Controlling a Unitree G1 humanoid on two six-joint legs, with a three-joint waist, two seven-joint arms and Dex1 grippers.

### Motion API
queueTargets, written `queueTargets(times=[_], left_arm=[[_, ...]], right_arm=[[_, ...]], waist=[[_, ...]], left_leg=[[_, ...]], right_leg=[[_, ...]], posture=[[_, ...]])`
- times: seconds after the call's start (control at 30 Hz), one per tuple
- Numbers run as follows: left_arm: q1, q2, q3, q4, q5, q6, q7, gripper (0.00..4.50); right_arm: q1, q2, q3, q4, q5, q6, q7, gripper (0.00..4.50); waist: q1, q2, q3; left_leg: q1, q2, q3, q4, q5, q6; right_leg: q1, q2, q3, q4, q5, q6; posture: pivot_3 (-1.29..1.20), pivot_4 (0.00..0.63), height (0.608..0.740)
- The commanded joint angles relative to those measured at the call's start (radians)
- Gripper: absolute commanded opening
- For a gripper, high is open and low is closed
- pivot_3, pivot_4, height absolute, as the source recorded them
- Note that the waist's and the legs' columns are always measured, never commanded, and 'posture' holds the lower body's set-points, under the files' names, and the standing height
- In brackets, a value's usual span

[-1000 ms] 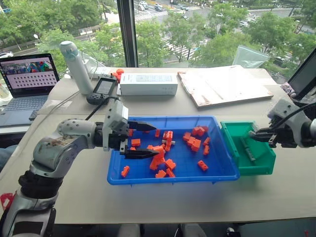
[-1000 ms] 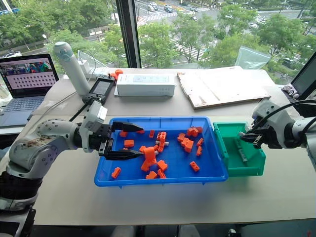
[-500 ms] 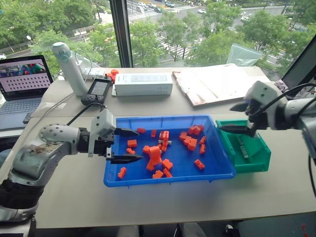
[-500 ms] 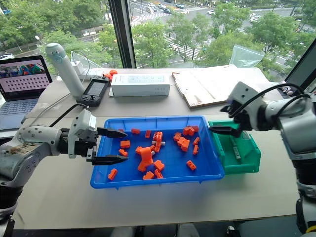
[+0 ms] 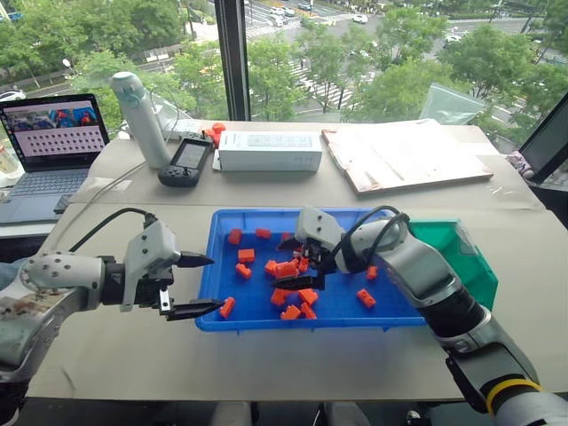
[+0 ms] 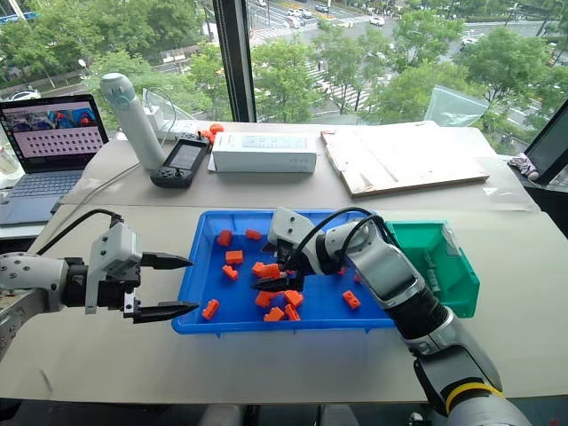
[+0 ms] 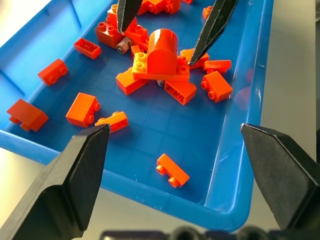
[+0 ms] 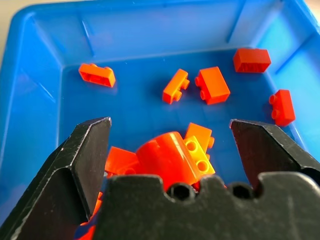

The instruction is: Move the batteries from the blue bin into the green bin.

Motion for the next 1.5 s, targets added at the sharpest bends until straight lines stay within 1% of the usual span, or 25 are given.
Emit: queueTargets(times=[0.03, 0.1, 0.13, 0.17, 0.23, 0.27, 0.33, 0.43, 0.57, 0.67, 0.73, 0.77, 0.83, 0.87, 0.93, 1.03, 1.13, 1.3, 1.4, 1.5], left_arm=[[0.005, 0.006, 0.032, -0.055, -0.033, 0.018, 0.022, 4.5], [0.011, 0.011, 0.028, -0.055, -0.026, 0.015, 0.027, 4.5], [0.012, 0.013, 0.028, -0.053, -0.027, 0.013, 0.028, 4.5], [0.009, 0.014, 0.024, -0.051, -0.028, 0.013, 0.029, 4.5], [0.004, 0.016, 0.019, -0.047, -0.03, 0.011, 0.029, 4.5], [0.0, 0.016, 0.015, -0.045, -0.03, 0.01, 0.029, 4.5], [-0.007, 0.016, 0.005, -0.038, -0.028, 0.006, 0.027, 4.5], [-0.018, 0.013, -0.009, -0.029, -0.026, -0.002, 0.021, 4.5], [-0.051, 0.006, -0.048, 0.001, -0.011, -0.021, 0.008, 4.5], [-0.079, 0.0, -0.078, 0.024, 0.001, -0.037, -0.001, 4.5], [-0.096, -0.003, -0.096, 0.04, 0.009, -0.048, -0.01, 4.5], [-0.103, -0.003, -0.103, 0.047, 0.012, -0.052, -0.014, 4.5], [-0.113, -0.002, -0.112, 0.057, 0.016, -0.059, -0.019, 4.5], [-0.114, -0.001, -0.113, 0.06, 0.017, -0.061, -0.021, 4.5], [-0.116, 0.0, -0.115, 0.062, 0.018, -0.063, -0.024, 4.5], [-0.113, 0.003, -0.113, 0.057, 0.018, -0.062, -0.027, 4.5], [-0.106, 0.009, -0.107, 0.05, 0.018, -0.059, -0.026, 4.5], [-0.088, 0.015, -0.087, 0.038, 0.012, -0.05, -0.021, 4.5], [-0.072, 0.02, -0.081, 0.03, 0.014, -0.05, -0.018, 4.5], [-0.069, 0.021, -0.075, 0.026, 0.011, -0.047, -0.015, 4.5]], right_arm=[[0.013, 0.017, 0.005, 0.028, -0.02, -0.045, -0.002, 3.93], [0.018, 0.021, 0.006, 0.041, -0.024, -0.052, -0.001, 3.42], [0.018, 0.02, 0.007, 0.043, -0.027, -0.054, 0.003, 2.99], [0.015, 0.019, 0.006, 0.048, -0.03, -0.055, 0.006, 2.7], [0.007, 0.019, -0.006, 0.051, -0.028, -0.049, 0.008, 1.95], [0.001, 0.017, -0.017, 0.045, -0.02, -0.039, 0.012, 1.84], [-0.013, 0.0, -0.05, 0.014, 0.008, -0.006, 0.028, 1.81], [-0.034, -0.052, -0.117, -0.029, 0.06, 0.045, 0.063, 1.79], [-0.007, -0.227, -0.164, -0.059, 0.064, 0.067, 0.134, 1.77], [0.03, -0.305, -0.172, -0.031, 0.037, 0.04, 0.135, 1.77], [0.048, -0.325, -0.179, -0.02, 0.028, 0.026, 0.127, 2.74], [0.052, -0.327, -0.181, -0.021, 0.025, 0.024, 0.123, 2.96], [0.051, -0.32, -0.191, -0.031, 0.026, 0.022, 0.111, 3.73], [0.048, -0.311, -0.196, -0.036, 0.028, 0.018, 0.104, 4.11], [0.038, -0.282, -0.2, -0.049, 0.041, 0.005, 0.094, 4.49], [0.021, -0.213, -0.178, -0.079, 0.073, -0.051, 0.12, 4.49], [0.007, -0.167, -0.114, -0.053, 0.02, -0.146, 0.139, 4.49], [-0.03, -0.112, -0.024, 0.02, -0.042, -0.202, 0.165, 4.49], [-0.061, -0.069, 0.012, 0.077, -0.066, -0.214, 0.177, 3.74], [-0.084, -0.053, 0.039, 0.129, -0.105, -0.252, 0.189, 2.76]], waist=[[-0.003, 0.0, 0.0], [-0.006, 0.0, 0.0], [-0.006, 0.0, 0.0], [-0.007, 0.0, 0.0], [-0.008, 0.0, 0.0], [-0.008, 0.0, 0.0], [-0.008, 0.0, 0.0], [-0.005, 0.0, 0.0], [0.006, 0.0, 0.0], [0.005, -0.001, 0.0], [0.003, -0.001, 0.0], [0.002, -0.001, 0.0], [-0.004, -0.001, 0.0], [-0.006, -0.001, 0.0], [-0.009, -0.001, 0.0], [-0.012, -0.001, 0.0], [-0.017, -0.001, 0.0], [-0.011, -0.001, 0.0], [-0.014, -0.001, 0.0], [-0.014, -0.001, 0.0]], left_leg=[[0.0, 0.0, 0.0, 0.0, 0.0, 0.0], [0.0, 0.001, 0.001, -0.001, 0.0, 0.0], [0.0, 0.001, 0.001, -0.001, 0.0, 0.0], [0.0, 0.001, 0.001, -0.001, 0.0, 0.0], [0.0, 0.0, 0.001, -0.001, 0.0, 0.0], [0.0, 0.001, 0.001, -0.001, 0.0, 0.0], [0.0, 0.001, 0.001, -0.001, 0.0, 0.0], [0.0, 0.0, 0.001, 0.0, 0.0, 0.0], [0.0, 0.0, 0.001, 0.0, 0.0, 0.0], [0.0, 0.001, 0.003, -0.001, 0.0, 0.0], [0.0, 0.001, 0.004, -0.001, 0.0, 0.0], [0.0, 0.001, 0.004, -0.001, 0.0, 0.0], [0.0, 0.001, 0.006, -0.002, 0.0, 0.0], [0.0, 0.001, 0.006, -0.002, 0.0, 0.001], [0.0, 0.002, 0.006, -0.001, 0.0, 0.001], [0.0, 0.002, 0.006, -0.001, 0.0, 0.001], [0.0, 0.002, 0.007, -0.001, 0.0, 0.001], [0.0, 0.001, 0.006, 0.0, 0.0, 0.001], [0.0, 0.001, 0.006, 0.0, 0.0, 0.001], [0.0, 0.001, 0.006, 0.0, 0.0, 0.001]], right_leg=[[0.0, 0.0, 0.0, 0.0, 0.0, 0.0], [0.0, 0.001, 0.0, 0.0, 0.0, 0.0], [0.0, 0.001, 0.0, 0.0, 0.0, 0.0], [0.001, 0.001, 0.0, 0.0, 0.0, 0.0], [0.001, 0.001, 0.0, 0.001, 0.0, 0.0], [0.001, 0.001, 0.0, 0.001, 0.0, 0.0], [0.001, 0.001, 0.0, 0.001, 0.0, 0.0], [0.0, 0.001, 0.0, 0.0, 0.0, 0.0], [0.0, 0.001, 0.0, -0.001, 0.0, 0.0], [-0.001, 0.0, 0.0, -0.001, -0.003, -0.006], [-0.001, 0.0, 0.0, -0.001, -0.004, -0.007], [-0.001, 0.0, 0.0, -0.001, -0.004, -0.007], [0.001, 0.0, 0.002, 0.001, -0.003, -0.006], [0.0, 0.001, 0.003, 0.001, -0.001, -0.002], [0.001, 0.002, 0.003, 0.001, 0.0, -0.001], [0.001, 0.002, 0.003, 0.001, 0.0, -0.001], [0.001, 0.002, 0.003, 0.001, 0.0, -0.001], [0.001, 0.002, 0.002, 0.0, 0.0, 0.0], [0.001, 0.002, 0.002, 0.0, 0.0, 0.0], [0.001, 0.002, 0.002, 0.001, 0.0, 0.0]], posture=[[0.0, 0.15, 0.733], [0.0, 0.15, 0.733], [0.0, 0.15, 0.733], [0.0, 0.15, 0.733], [0.0, 0.15, 0.733], [0.0, 0.15, 0.733], [0.0, 0.15, 0.733], [0.0, 0.15, 0.733], [0.0, 0.15, 0.733], [0.0, 0.15, 0.733], [0.0, 0.15, 0.733], [0.0, 0.15, 0.733], [0.0, 0.15, 0.733], [0.0, 0.15, 0.733], [0.0, 0.15, 0.733], [0.0, 0.15, 0.733], [0.0, 0.15, 0.733], [0.0, 0.15, 0.733], [0.0, 0.15, 0.733], [0.0, 0.15, 0.733]])
